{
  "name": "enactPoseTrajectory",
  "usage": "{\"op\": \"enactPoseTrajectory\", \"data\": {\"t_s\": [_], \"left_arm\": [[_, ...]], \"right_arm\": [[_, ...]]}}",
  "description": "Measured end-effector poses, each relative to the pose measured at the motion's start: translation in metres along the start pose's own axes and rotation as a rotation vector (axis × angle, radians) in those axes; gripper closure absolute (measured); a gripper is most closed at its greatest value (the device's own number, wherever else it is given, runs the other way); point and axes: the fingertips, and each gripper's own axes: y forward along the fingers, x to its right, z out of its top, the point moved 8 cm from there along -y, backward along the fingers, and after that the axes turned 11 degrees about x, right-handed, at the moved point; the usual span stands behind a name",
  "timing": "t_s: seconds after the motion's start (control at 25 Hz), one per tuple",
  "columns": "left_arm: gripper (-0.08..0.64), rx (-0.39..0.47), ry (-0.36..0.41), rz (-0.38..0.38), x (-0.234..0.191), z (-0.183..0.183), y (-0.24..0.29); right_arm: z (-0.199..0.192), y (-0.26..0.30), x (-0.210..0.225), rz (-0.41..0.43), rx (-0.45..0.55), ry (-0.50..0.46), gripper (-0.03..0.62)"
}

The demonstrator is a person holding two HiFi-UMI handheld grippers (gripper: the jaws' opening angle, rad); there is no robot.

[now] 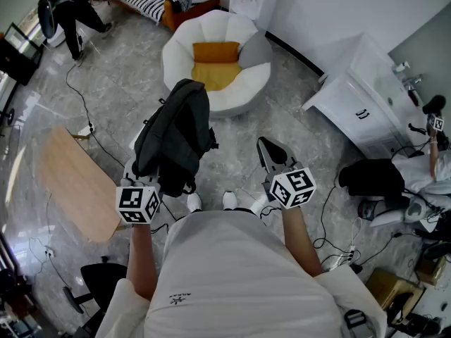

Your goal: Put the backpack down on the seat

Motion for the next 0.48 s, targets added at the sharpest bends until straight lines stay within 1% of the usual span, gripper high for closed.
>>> {"op": "enactPoseTrajectory", "data": {"t_s": [0.12,0.36,0.48], "left_arm": [[0.485,0.003,-0.01,0.0,0.012,0.002,0.003],[0.485,0.006,0.001,0.008,0.035,0.005,0.005],[0.485,0.013,-0.02,0.031,0.04,0.006,0.006]], "right_arm": [[0.003,-0.007,0.008,0.0,-0.005,-0.005,0.571],[0.003,-0.02,0.019,0.012,-0.007,0.0,0.571],[0.003,-0.024,0.028,0.031,0.012,0.035,0.57]]}}
